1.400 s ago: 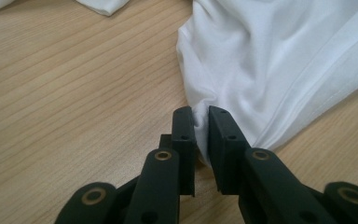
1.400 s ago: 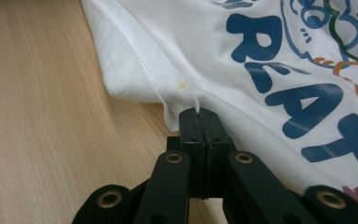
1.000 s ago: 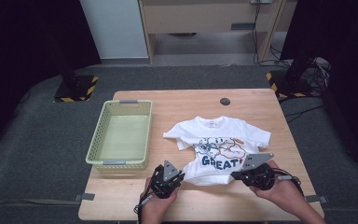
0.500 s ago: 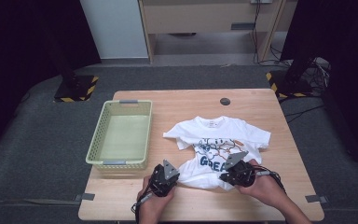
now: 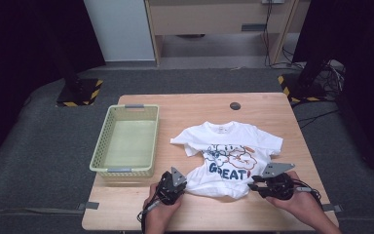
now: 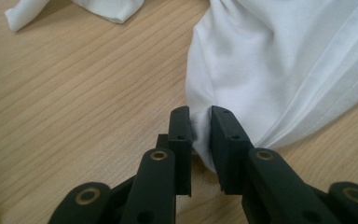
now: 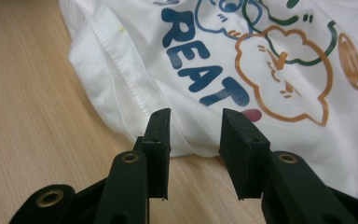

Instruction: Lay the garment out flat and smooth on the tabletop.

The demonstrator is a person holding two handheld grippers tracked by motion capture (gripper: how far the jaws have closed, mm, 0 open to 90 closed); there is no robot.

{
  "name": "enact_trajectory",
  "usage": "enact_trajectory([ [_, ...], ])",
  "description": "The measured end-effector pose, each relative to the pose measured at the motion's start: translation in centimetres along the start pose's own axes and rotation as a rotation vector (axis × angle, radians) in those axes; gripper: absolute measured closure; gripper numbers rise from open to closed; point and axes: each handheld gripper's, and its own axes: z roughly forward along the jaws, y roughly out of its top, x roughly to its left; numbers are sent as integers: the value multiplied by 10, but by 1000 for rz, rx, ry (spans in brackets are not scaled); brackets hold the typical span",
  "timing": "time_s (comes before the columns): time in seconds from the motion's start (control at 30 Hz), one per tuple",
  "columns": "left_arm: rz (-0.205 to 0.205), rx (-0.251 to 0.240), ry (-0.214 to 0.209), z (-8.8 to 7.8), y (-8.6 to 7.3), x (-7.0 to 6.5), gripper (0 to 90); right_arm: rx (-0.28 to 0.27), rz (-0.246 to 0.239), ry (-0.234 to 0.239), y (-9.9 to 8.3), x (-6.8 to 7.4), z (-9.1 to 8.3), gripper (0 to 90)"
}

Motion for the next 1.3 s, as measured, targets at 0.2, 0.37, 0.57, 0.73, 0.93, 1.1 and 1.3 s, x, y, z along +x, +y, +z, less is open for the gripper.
enact_trajectory([
  [0.2, -3, -4, 0, 0, -1, 0, 782, -13, -20, 40, -9, -1, 12, 623],
  [0.37, -3, -5, 2, 0, -1, 0, 780, -23, -44, 73, -8, 2, 25, 605],
  [0.57, -3, -4, 2, 0, -1, 0, 779, 5, -73, 118, -7, 8, 34, 759],
  [0.73, -3, -14, -3, -2, 0, -2, 785, 29, -57, 124, -6, 9, 26, 897],
  [0.93, 13, -78, -23, -14, 7, -14, 789, 48, -33, 91, -8, 9, 1, 900],
  [1.1, 42, -92, -43, -18, 12, -23, 790, 62, -27, 51, -8, 10, -27, 899],
  [1.3, 64, -52, -80, -14, 12, -28, 784, 100, -17, 43, -15, 18, -40, 881],
])
